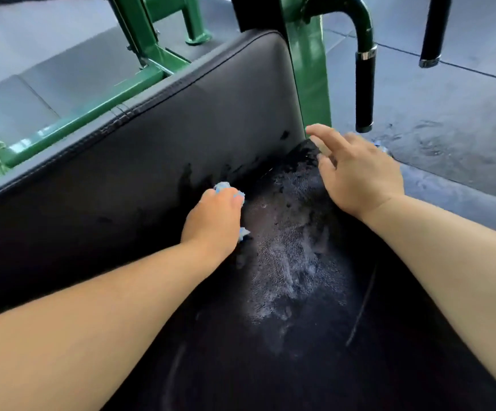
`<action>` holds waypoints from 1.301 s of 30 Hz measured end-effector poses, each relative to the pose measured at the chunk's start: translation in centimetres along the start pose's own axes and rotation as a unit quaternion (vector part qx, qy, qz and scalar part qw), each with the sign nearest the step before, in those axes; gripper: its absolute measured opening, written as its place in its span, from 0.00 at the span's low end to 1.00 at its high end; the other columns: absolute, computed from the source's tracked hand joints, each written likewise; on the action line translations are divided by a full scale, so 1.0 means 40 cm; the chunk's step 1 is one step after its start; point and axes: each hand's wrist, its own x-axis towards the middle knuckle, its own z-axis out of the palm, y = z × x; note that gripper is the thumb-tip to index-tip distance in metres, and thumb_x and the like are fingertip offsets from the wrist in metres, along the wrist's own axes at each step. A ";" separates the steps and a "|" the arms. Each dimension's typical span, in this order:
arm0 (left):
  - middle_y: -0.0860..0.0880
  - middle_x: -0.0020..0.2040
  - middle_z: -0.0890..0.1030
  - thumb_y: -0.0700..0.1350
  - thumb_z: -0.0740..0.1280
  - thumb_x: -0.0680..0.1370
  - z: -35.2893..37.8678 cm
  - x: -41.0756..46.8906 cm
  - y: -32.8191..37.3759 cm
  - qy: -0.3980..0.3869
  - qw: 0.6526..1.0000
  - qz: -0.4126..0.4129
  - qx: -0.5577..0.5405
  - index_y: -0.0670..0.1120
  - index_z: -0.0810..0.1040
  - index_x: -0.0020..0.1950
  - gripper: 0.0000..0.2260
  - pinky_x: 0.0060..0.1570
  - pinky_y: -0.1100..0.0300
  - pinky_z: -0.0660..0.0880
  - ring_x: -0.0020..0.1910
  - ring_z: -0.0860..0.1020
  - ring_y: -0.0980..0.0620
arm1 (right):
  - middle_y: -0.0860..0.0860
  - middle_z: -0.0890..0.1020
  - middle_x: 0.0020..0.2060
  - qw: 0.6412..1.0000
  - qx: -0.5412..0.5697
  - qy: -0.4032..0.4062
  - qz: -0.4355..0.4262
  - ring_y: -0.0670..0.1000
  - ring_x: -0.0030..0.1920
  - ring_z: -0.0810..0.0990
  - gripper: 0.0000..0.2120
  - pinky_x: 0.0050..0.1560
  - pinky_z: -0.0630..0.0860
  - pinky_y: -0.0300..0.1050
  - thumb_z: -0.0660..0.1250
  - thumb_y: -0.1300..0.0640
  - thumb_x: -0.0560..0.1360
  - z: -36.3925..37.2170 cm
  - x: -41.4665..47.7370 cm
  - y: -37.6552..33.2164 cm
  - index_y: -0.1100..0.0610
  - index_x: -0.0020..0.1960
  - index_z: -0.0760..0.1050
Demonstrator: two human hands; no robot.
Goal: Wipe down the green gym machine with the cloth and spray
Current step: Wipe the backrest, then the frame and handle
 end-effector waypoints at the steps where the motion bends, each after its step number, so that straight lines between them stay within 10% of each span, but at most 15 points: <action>1: 0.47 0.52 0.71 0.44 0.59 0.81 0.000 0.040 0.032 0.004 1.000 0.016 -0.008 0.44 0.74 0.59 0.09 0.50 0.50 0.73 0.53 0.74 0.43 | 0.55 0.75 0.54 0.999 0.006 0.023 0.021 0.61 0.54 0.75 0.21 0.46 0.67 0.50 0.56 0.52 0.81 -0.001 0.007 0.016 0.38 0.72 0.62; 9: 0.43 0.63 0.72 0.44 0.58 0.82 0.005 0.322 0.278 -0.024 0.991 0.134 -0.008 0.42 0.73 0.62 0.12 0.57 0.52 0.70 0.61 0.73 0.41 | 0.52 0.75 0.54 0.991 0.090 0.057 0.076 0.54 0.45 0.70 0.21 0.43 0.63 0.45 0.56 0.53 0.81 0.013 0.018 0.047 0.39 0.73 0.61; 21: 0.43 0.57 0.74 0.45 0.51 0.84 0.018 0.062 0.029 -0.030 0.997 0.003 0.068 0.44 0.70 0.63 0.12 0.44 0.50 0.71 0.51 0.74 0.43 | 0.52 0.75 0.51 0.995 0.058 0.028 0.074 0.57 0.47 0.73 0.20 0.42 0.66 0.46 0.55 0.52 0.81 0.004 0.018 0.032 0.39 0.72 0.62; 25: 0.45 0.62 0.71 0.47 0.61 0.80 0.004 0.130 0.064 -0.056 0.981 0.092 0.159 0.45 0.70 0.63 0.13 0.48 0.53 0.71 0.55 0.74 0.43 | 0.50 0.75 0.43 0.988 0.122 0.016 0.097 0.55 0.42 0.71 0.20 0.41 0.63 0.46 0.55 0.54 0.81 -0.011 0.042 0.059 0.41 0.71 0.62; 32: 0.47 0.61 0.77 0.49 0.57 0.82 -0.027 0.396 0.333 -0.102 0.972 0.161 -0.141 0.48 0.76 0.62 0.13 0.51 0.60 0.67 0.60 0.74 0.45 | 0.46 0.70 0.34 0.971 0.191 0.074 0.122 0.51 0.36 0.70 0.20 0.39 0.62 0.44 0.55 0.55 0.81 -0.002 0.041 0.066 0.43 0.72 0.62; 39: 0.46 0.40 0.76 0.51 0.60 0.80 0.026 0.473 0.370 -0.164 0.983 0.070 -0.055 0.43 0.74 0.40 0.15 0.29 0.59 0.65 0.33 0.73 0.50 | 0.49 0.72 0.43 0.969 0.203 0.073 0.121 0.51 0.41 0.68 0.22 0.41 0.60 0.42 0.56 0.55 0.81 -0.007 0.045 0.068 0.43 0.74 0.61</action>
